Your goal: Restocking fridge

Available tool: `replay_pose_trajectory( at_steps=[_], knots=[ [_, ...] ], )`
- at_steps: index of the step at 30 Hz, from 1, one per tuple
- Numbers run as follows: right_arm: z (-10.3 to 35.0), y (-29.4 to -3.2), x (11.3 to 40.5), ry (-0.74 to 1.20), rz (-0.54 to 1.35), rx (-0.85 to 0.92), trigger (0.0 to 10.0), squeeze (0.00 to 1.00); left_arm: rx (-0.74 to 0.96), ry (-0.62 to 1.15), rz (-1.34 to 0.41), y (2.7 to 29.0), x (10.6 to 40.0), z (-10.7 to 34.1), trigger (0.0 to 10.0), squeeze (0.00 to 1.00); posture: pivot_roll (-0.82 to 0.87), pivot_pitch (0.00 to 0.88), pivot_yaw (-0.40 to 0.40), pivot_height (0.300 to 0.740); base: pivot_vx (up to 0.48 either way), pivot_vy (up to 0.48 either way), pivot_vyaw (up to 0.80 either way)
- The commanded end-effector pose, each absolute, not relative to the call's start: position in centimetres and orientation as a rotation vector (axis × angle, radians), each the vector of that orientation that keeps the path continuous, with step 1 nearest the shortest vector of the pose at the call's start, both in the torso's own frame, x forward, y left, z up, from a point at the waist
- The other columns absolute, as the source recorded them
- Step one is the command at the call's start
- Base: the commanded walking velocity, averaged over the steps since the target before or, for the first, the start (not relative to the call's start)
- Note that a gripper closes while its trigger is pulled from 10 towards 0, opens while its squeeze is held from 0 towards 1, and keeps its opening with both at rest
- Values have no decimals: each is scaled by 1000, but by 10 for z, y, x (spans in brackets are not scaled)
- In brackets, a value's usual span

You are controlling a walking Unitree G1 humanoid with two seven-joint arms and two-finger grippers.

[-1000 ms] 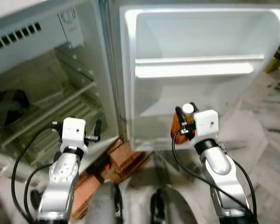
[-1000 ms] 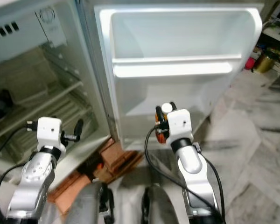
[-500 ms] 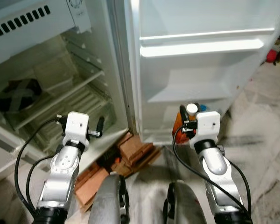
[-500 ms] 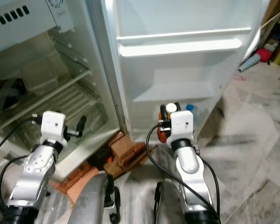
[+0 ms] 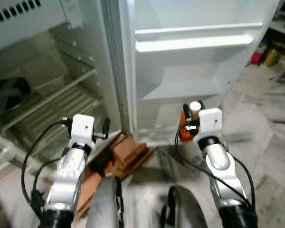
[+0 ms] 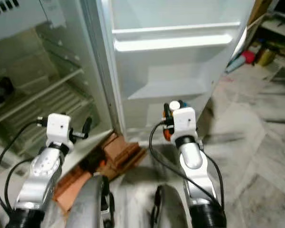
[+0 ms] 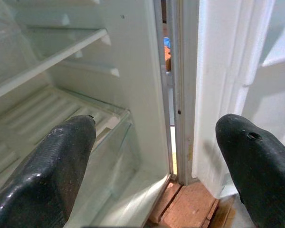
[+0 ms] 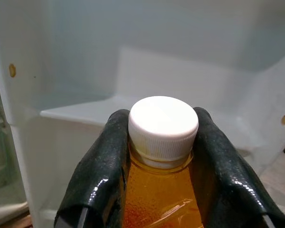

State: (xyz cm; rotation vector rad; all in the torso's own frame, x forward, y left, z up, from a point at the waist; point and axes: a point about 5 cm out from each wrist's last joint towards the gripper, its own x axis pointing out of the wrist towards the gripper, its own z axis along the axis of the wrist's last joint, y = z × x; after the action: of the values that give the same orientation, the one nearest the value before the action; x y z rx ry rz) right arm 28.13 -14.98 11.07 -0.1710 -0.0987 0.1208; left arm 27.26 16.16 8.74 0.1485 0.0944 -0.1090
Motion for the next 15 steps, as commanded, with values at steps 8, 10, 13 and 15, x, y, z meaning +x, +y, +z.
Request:
replay_pose_trajectory(
  at_steps=[8, 10, 13, 15],
  knots=[
    [117, -150, 283, -142, 133, -182, 10000, 0, 141, 89, -124, 157, 273, 87, 10000, 0, 23, 130, -3, 663, 171, 0, 0],
    [117, -150, 283, -142, 135, -184, 10000, 0, 143, 89, -125, 157, 273, 87, 10000, 0, 24, 131, -3, 663, 296, 0, 0],
    [117, -149, 284, -143, 142, -184, 10000, 0, 143, 89, -124, 157, 273, 87, 10000, 0, 26, 133, -5, 663, 304, 0, 0],
    [117, -148, 284, -144, 143, -184, 10000, 0, 144, 89, -124, 157, 273, 87, 10000, 0, 25, 135, -5, 663, 319, 0, 0]
  ],
)
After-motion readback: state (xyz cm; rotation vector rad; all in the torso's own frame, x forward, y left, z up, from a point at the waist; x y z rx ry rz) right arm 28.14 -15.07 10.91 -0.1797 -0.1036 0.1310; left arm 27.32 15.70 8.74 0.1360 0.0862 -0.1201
